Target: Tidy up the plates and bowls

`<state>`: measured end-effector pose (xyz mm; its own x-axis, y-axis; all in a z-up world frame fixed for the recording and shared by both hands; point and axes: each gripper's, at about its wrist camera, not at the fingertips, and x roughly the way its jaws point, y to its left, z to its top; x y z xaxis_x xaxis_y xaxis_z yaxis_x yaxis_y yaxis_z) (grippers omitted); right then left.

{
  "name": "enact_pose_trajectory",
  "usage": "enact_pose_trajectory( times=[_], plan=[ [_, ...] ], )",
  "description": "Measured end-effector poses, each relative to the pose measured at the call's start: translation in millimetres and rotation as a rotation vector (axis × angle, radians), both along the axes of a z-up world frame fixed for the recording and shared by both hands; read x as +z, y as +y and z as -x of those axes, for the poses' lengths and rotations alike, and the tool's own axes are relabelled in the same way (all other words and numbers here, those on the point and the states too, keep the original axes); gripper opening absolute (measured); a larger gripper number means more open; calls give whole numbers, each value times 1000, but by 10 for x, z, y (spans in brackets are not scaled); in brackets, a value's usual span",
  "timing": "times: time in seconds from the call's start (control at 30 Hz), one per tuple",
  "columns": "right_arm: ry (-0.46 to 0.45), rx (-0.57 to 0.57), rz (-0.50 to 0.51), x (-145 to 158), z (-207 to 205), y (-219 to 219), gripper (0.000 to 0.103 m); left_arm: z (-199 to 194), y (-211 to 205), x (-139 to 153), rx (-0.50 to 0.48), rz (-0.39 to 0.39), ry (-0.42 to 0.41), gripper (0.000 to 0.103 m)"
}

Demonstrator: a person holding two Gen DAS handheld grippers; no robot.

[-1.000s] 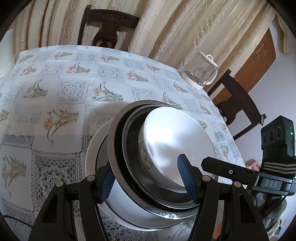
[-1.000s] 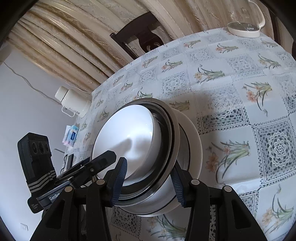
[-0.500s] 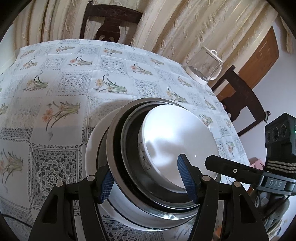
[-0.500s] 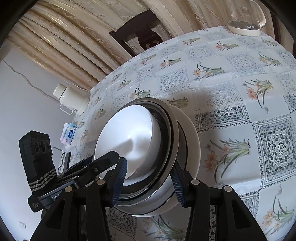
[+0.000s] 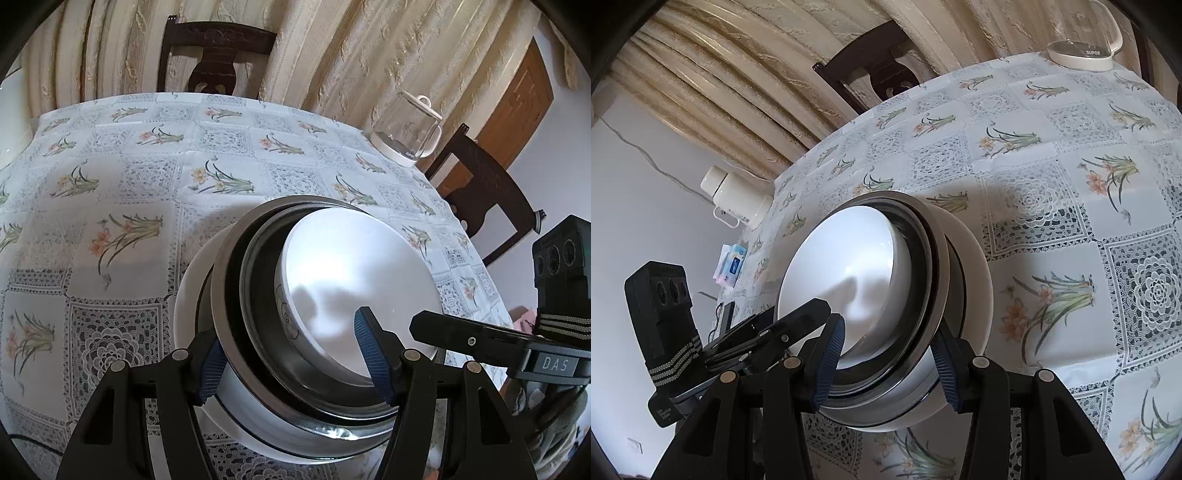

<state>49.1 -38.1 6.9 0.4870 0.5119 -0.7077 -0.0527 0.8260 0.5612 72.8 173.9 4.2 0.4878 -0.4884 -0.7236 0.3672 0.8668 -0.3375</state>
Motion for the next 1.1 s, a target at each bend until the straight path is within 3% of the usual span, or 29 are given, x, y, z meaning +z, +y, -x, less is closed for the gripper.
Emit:
enact_pose_trajectory(
  times=[0.7,1.1],
  plan=[
    [-27,-16,19,-37,5,48,53,116,-10,44,24,-86,-105,69],
    [-158,-64,139,112,203,34,61,333,-66,150,19,-190,-252,70]
  ],
)
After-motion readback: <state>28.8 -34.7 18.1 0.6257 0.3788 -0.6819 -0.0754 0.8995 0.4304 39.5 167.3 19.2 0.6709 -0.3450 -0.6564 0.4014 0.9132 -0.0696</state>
